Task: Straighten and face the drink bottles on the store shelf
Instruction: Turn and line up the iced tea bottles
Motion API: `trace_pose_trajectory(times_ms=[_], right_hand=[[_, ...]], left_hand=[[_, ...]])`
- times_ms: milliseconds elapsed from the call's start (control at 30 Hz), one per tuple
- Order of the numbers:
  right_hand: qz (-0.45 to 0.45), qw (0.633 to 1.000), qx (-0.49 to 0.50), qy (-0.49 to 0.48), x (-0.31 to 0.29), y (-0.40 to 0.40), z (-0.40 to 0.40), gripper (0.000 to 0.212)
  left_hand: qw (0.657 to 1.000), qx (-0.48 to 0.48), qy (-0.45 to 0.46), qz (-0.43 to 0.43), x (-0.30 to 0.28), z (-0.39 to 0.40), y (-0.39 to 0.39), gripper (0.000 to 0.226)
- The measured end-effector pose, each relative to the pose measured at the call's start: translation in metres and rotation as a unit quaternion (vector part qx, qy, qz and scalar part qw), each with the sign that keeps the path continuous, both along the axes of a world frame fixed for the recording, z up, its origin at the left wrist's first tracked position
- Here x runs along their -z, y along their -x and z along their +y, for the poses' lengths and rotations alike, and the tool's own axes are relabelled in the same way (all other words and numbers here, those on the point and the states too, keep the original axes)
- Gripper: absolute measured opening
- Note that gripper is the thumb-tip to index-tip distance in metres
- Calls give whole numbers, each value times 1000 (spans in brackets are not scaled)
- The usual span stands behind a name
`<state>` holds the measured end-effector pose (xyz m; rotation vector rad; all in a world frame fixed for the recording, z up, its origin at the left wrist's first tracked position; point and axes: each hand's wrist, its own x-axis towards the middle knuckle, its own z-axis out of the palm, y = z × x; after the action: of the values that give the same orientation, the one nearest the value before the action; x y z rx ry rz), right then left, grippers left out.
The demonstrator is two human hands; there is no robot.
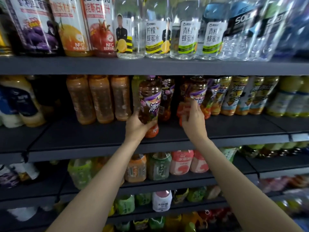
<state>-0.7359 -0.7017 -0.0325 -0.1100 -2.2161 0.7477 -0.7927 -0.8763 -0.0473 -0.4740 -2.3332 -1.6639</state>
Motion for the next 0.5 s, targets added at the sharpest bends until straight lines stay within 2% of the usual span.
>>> trace_pose_trajectory(times_ms=[100, 167, 267, 333, 433, 500], right_hand=[[27, 997, 68, 27, -4, -10, 24, 47], [-8, 993, 90, 69, -3, -11, 36, 58], [-97, 990, 30, 95, 9, -1, 48, 76], [-149, 984, -4, 99, 21, 6, 54, 75], [-150, 982, -14, 112, 37, 11, 60, 65], [-148, 983, -25, 109, 38, 13, 65, 67]], left_hand=[[1000, 24, -3, 5, -1, 28, -4, 63], [999, 33, 8, 4, 0, 42, -4, 62], [999, 17, 42, -1, 2, 57, -4, 63], [999, -10, 49, -1, 4, 66, -4, 61], [998, -53, 43, 2, 6, 78, -5, 61], [994, -93, 53, 0, 5, 86, -7, 66]])
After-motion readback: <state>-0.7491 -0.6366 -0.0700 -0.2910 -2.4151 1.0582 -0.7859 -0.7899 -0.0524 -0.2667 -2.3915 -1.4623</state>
